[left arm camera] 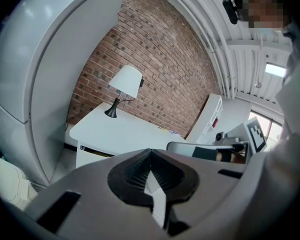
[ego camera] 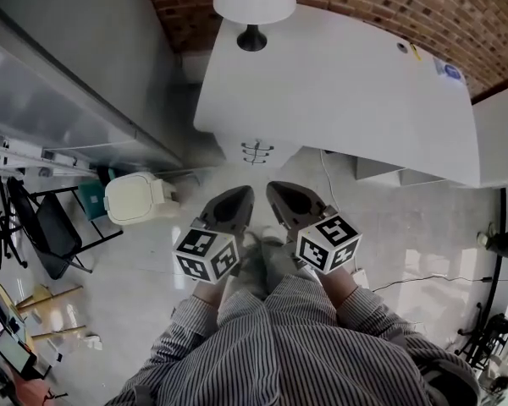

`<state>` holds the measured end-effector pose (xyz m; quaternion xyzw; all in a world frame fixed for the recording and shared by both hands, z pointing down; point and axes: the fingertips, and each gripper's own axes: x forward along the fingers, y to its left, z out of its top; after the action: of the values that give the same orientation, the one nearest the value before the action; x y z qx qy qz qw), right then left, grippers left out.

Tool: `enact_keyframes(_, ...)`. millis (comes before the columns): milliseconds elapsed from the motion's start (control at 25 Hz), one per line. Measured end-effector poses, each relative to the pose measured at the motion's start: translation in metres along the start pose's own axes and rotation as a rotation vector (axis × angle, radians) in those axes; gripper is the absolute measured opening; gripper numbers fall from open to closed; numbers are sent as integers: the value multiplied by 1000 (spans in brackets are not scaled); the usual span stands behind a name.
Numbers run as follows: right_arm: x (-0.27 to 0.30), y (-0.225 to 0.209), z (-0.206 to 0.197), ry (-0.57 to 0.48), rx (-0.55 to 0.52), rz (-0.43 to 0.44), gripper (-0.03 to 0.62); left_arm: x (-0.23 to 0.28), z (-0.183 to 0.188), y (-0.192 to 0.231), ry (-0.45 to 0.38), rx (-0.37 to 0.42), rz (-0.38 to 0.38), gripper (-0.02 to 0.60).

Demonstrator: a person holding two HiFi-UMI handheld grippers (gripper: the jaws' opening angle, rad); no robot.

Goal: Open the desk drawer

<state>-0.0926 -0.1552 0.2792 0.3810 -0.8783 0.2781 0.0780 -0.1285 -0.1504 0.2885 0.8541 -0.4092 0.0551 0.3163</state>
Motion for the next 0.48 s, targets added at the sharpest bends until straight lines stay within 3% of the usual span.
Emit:
enact_keyframes(200,4,-15,-9,29,36,8,15,17,-8,7,56,21,20,9)
enact_keyframes(480,16,-37,-29,40,100,7,15,35,-16,16,44,-66,-14,9)
